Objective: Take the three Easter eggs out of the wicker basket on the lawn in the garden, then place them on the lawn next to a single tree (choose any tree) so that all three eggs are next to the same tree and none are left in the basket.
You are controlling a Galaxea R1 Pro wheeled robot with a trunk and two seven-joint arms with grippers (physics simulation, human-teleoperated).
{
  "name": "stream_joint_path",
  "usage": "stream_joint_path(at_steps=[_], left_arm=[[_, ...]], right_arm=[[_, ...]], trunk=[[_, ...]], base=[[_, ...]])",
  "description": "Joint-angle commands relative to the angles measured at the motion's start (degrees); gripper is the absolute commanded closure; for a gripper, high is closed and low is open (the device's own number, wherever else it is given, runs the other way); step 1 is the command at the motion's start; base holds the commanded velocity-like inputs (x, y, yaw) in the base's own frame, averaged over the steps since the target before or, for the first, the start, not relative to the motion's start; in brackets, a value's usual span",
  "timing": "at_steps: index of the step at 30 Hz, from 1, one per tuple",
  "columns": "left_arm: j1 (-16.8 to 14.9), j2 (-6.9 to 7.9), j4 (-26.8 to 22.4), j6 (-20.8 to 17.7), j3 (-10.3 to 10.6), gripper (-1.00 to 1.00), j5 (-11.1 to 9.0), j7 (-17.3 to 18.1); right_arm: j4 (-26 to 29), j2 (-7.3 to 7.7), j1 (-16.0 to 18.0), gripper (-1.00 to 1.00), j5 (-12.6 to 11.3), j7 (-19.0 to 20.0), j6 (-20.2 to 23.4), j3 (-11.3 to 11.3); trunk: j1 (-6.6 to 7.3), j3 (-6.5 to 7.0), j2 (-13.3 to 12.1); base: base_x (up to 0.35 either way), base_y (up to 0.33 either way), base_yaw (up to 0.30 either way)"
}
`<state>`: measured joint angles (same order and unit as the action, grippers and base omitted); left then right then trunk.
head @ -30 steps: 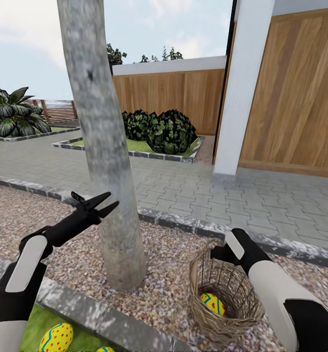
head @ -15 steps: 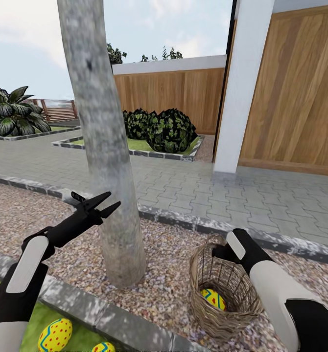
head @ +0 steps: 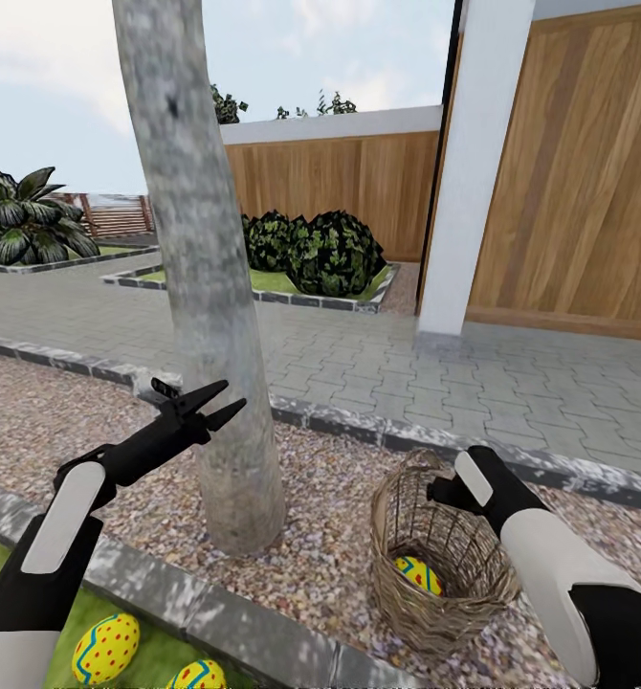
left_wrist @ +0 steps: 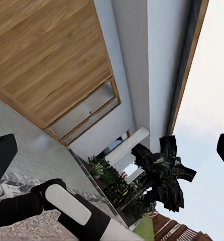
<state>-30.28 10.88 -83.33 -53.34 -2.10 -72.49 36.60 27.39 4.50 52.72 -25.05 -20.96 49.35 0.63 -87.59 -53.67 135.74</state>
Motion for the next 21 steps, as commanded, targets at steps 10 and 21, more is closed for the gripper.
stream_joint_path(at_steps=[10,21], left_arm=[[0.0,-0.07,0.0,-0.3,0.9,-1.0,0.0,0.2],[0.0,-0.03,-0.1,-0.3,1.1,-1.0,-0.3,0.2]], right_arm=[[-1.0,0.0,1.5,-1.0,-1.1,-0.4,0.1,0.2],[-2.5,-0.28,3.3,-1.0,-1.1,0.0,0.1,0.2]], trunk=[[-2.19,-1.86,4.0],[-4.14,-3.93,7.5]], base=[[0.0,0.0,0.0],[0.0,0.0,0.0]])
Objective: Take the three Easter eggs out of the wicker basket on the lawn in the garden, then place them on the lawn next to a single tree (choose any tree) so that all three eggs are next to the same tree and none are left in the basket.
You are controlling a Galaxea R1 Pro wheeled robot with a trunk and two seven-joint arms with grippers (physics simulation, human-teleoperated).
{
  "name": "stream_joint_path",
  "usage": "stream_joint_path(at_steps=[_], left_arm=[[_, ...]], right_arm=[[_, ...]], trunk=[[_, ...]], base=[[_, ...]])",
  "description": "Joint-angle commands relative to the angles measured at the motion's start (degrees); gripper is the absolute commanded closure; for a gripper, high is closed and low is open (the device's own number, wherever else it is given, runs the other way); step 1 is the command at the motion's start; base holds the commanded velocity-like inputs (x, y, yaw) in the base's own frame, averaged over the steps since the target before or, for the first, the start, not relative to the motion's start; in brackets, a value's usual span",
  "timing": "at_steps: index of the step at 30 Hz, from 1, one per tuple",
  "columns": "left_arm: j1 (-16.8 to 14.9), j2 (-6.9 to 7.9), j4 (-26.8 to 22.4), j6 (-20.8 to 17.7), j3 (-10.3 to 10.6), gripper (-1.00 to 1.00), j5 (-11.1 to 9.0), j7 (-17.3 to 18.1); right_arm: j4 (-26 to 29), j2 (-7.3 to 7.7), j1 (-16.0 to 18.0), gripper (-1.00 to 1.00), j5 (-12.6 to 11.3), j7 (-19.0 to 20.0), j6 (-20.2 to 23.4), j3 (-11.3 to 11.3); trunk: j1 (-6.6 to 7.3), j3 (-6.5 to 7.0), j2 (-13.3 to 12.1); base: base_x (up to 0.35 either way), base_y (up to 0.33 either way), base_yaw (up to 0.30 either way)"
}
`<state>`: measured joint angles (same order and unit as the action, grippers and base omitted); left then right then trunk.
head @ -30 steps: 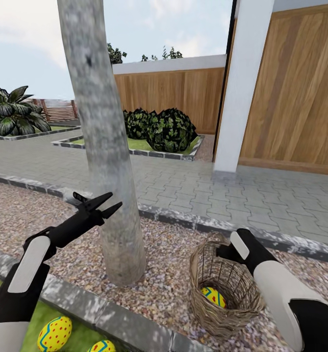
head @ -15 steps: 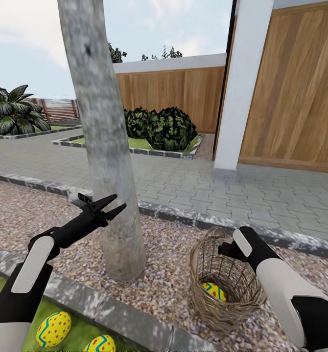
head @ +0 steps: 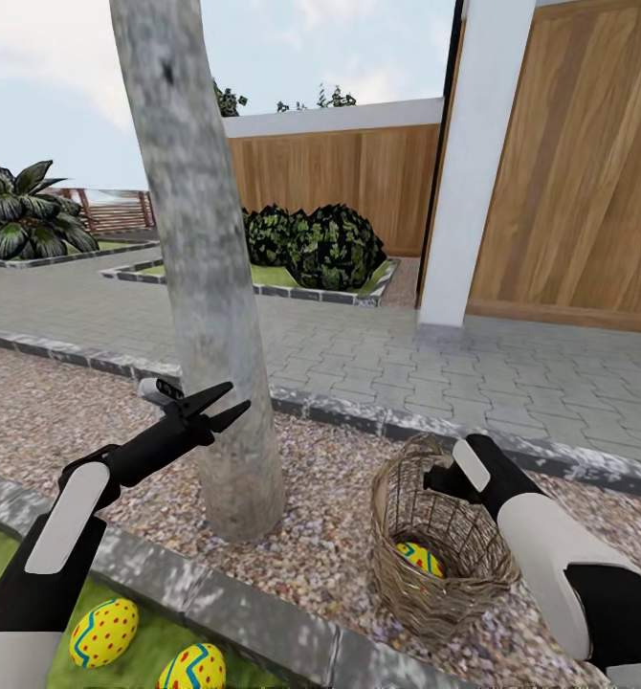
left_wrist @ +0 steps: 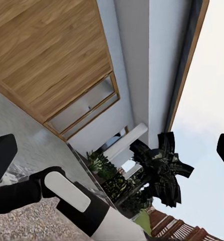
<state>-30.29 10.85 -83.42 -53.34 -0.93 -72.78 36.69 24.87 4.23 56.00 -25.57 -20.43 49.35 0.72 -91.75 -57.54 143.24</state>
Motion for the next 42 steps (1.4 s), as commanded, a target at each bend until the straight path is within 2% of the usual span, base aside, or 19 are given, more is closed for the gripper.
stream_joint_path(at_steps=[1,19,29,42], left_arm=[[0.0,-0.01,0.0,-0.3,0.0,-1.0,0.0,0.1],[0.1,-0.2,0.1,-0.2,0.2,-1.0,-0.1,0.2],[0.2,-0.21,0.1,-0.2,0.7,-1.0,-0.1,1.8],[0.2,-0.21,0.2,-0.2,0.7,-1.0,-0.1,1.8]], right_arm=[[-0.5,-0.01,0.3,-1.0,-0.6,-0.5,0.1,0.1],[-2.1,-0.13,1.1,-1.0,-0.5,-0.4,0.0,0.2],[-6.6,-0.06,5.7,-1.0,-0.5,-0.4,0.1,0.1],[-6.4,-0.05,5.9,-1.0,-0.4,0.1,0.6,-0.1]], trunk=[[0.02,-0.06,0.0],[0.02,-0.06,0.0],[0.02,-0.06,0.0],[0.02,-0.65,0.0]], base=[[0.0,0.0,0.0],[0.0,0.0,0.0],[0.0,0.0,0.0],[0.0,0.0,0.0]])
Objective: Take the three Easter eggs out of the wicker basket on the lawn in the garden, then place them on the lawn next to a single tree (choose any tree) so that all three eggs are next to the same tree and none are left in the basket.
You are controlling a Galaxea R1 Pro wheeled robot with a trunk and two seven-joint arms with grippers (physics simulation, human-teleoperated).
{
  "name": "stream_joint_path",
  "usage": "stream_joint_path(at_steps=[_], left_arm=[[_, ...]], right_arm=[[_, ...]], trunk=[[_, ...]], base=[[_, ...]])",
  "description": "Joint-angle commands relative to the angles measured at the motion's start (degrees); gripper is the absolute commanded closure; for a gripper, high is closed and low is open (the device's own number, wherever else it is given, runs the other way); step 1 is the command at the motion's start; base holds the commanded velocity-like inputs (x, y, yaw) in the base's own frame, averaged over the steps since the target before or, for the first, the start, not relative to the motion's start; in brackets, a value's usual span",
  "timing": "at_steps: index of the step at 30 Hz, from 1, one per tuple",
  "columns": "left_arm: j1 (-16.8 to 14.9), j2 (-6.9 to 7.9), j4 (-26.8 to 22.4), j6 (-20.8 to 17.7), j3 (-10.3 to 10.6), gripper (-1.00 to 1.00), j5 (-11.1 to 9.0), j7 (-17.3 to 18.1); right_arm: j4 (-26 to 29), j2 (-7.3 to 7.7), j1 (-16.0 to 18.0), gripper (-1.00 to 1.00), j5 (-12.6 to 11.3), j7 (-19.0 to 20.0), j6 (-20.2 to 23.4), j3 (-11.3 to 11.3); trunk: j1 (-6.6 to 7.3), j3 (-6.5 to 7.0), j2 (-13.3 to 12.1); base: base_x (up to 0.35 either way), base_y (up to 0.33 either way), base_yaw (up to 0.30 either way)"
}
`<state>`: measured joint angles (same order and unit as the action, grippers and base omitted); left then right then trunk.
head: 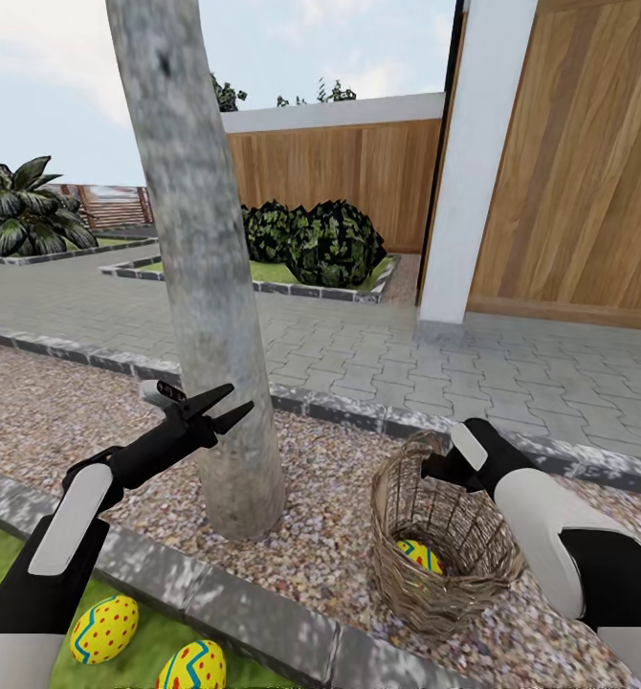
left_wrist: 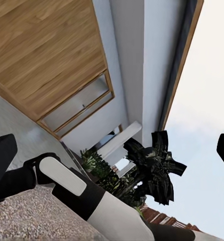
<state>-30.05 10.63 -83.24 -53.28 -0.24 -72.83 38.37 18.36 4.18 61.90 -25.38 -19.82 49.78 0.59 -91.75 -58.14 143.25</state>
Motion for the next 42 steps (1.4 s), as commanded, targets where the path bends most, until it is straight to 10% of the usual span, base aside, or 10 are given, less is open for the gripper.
stream_joint_path(at_steps=[1,42], left_arm=[[0.0,0.01,0.0,-0.2,0.0,-1.0,0.0,0.1],[0.0,0.01,-0.1,-0.2,0.6,-1.0,0.0,0.1]], right_arm=[[0.1,0.04,0.0,-1.0,-0.6,-0.5,0.1,0.1],[0.2,0.17,1.9,-1.0,-0.7,-0.4,0.1,0.4]], trunk=[[0.01,-0.15,0.0],[0.01,-3.96,0.0]], base=[[0.0,0.0,0.0],[0.0,0.0,0.0]])
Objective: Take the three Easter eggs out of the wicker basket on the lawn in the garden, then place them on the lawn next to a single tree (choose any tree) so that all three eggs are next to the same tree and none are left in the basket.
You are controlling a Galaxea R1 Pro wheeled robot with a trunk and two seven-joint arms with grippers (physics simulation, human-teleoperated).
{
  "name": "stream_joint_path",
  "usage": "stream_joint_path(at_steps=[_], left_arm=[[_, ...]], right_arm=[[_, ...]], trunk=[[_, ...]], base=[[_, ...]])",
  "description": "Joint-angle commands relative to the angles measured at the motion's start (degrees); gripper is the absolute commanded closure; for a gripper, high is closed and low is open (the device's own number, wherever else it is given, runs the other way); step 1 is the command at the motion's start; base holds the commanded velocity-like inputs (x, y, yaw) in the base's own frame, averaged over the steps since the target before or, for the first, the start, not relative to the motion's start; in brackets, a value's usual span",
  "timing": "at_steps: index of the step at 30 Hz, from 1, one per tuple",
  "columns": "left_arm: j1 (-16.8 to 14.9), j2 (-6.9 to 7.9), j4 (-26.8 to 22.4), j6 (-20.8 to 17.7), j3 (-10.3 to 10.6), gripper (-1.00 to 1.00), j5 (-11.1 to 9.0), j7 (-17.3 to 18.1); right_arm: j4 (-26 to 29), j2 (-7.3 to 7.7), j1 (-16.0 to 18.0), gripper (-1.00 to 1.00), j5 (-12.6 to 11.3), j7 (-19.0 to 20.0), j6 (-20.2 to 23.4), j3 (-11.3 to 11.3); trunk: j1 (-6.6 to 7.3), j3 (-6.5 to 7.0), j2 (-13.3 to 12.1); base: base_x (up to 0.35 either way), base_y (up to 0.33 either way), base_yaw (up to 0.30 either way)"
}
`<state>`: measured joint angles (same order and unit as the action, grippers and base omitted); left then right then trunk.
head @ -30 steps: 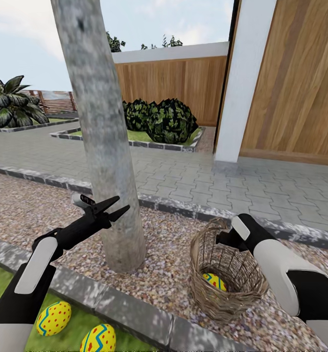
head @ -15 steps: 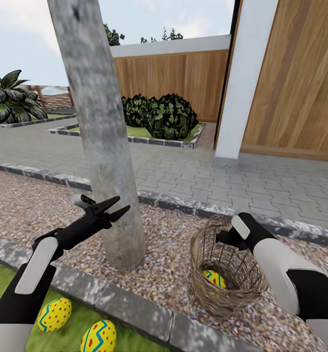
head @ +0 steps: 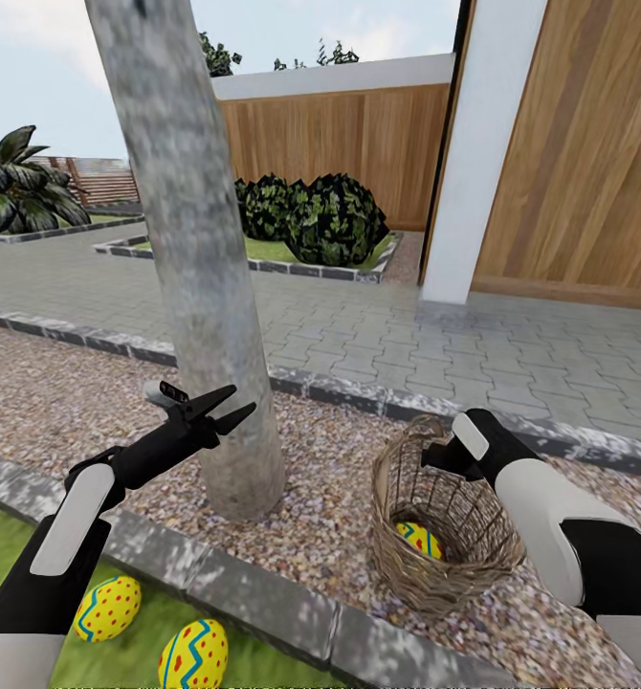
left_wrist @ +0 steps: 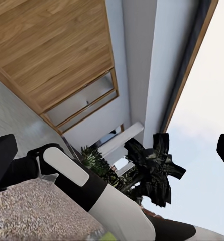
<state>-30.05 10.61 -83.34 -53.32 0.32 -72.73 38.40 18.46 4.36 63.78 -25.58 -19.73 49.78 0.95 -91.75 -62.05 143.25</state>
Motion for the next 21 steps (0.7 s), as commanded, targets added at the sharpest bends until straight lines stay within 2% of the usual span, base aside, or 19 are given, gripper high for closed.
stream_joint_path(at_steps=[1,21], left_arm=[[0.0,0.03,0.0,-0.2,0.0,-1.0,-0.1,0.1],[-0.1,0.03,0.0,-0.2,0.0,-1.0,-0.1,0.1]], right_arm=[[0.1,0.01,0.0,-1.0,-0.5,-0.5,0.1,0.1],[-0.1,-0.02,0.0,-1.0,-1.2,-0.6,0.1,0.3]], trunk=[[0.01,-0.15,0.0],[0.01,-2.01,0.0]], base=[[0.0,0.0,0.0],[0.0,0.0,0.0]])
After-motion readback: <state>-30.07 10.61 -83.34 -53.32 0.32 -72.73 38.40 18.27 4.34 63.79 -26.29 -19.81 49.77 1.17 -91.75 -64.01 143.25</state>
